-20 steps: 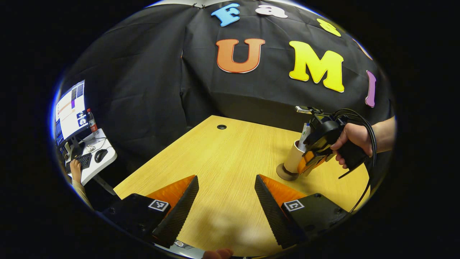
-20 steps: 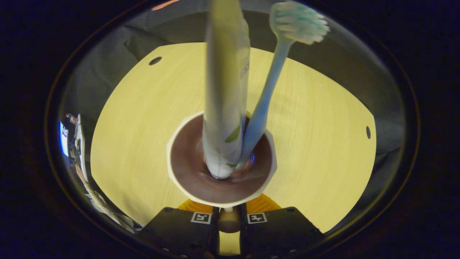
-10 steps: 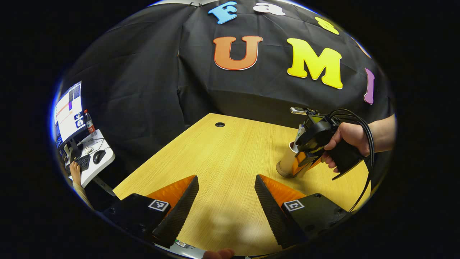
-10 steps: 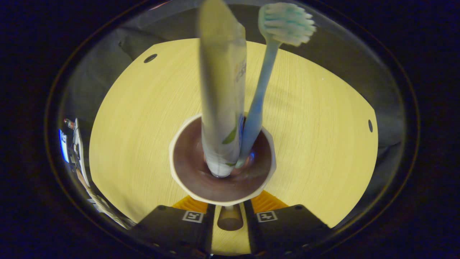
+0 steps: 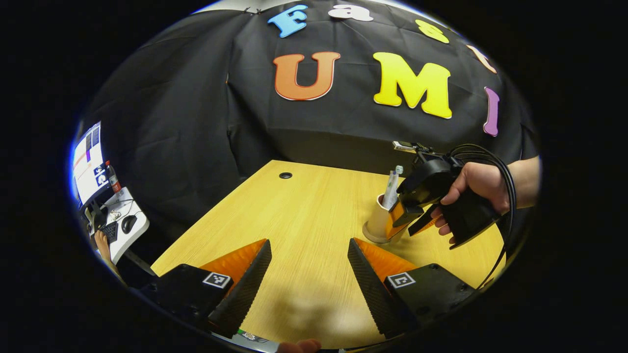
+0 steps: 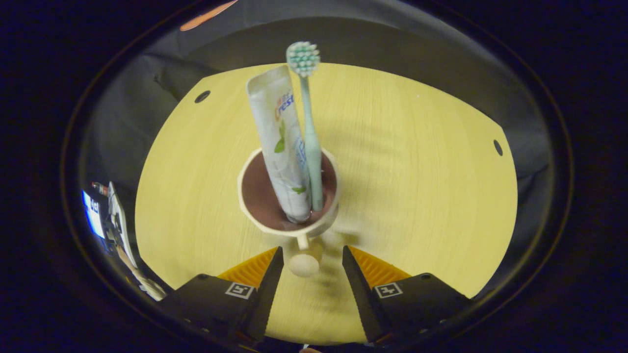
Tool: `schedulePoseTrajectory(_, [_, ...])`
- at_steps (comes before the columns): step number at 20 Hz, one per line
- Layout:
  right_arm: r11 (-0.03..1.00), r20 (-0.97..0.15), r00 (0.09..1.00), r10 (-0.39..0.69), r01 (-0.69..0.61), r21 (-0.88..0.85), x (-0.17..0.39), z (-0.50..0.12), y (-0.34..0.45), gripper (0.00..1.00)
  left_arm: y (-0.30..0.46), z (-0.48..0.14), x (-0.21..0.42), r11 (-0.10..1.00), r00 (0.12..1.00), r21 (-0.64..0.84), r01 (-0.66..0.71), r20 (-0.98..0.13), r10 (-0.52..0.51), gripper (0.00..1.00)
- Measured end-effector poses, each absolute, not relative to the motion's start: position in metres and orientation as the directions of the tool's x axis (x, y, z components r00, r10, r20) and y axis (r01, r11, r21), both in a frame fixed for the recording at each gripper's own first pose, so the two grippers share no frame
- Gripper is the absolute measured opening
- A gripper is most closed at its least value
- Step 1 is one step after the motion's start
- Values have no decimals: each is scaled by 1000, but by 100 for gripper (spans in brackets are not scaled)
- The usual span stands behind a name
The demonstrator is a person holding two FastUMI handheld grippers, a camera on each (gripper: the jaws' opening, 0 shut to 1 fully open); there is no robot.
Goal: Put the toothbrush and toothpaste on the desktop into the cup, then pick up the cup and place it on the coaster on the desktop.
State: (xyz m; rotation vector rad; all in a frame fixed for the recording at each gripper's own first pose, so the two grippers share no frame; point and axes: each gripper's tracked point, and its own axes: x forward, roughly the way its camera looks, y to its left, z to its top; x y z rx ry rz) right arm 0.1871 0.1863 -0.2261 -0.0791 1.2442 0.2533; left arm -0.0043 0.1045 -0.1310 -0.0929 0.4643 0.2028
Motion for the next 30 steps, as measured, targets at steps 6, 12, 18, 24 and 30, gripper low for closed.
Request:
schedulePoseTrajectory(6, [982,-908,380,175,-137,131,160,-185,147,73,68,-97,21,995,921,-35,-91,-384,70,99])
schedulePoseTrajectory(12, [986,-788,593,165,-119,116,147,-111,94,79,33,-58,54,1000,949,11,5,-316,-1,99])
schedulePoseTrajectory(18, [993,-549,827,122,-100,70,140,-12,48,82,-1,-5,71,1000,969,-9,24,-247,-25,99])
schedulePoseTrajectory(24, [996,-332,940,76,-87,-20,121,29,19,88,-13,39,64,999,985,-37,-24,-171,17,99])
schedulePoseTrajectory(30, [998,-193,979,66,-67,0,101,59,5,98,-22,57,48,999,993,-24,-27,-118,25,99])
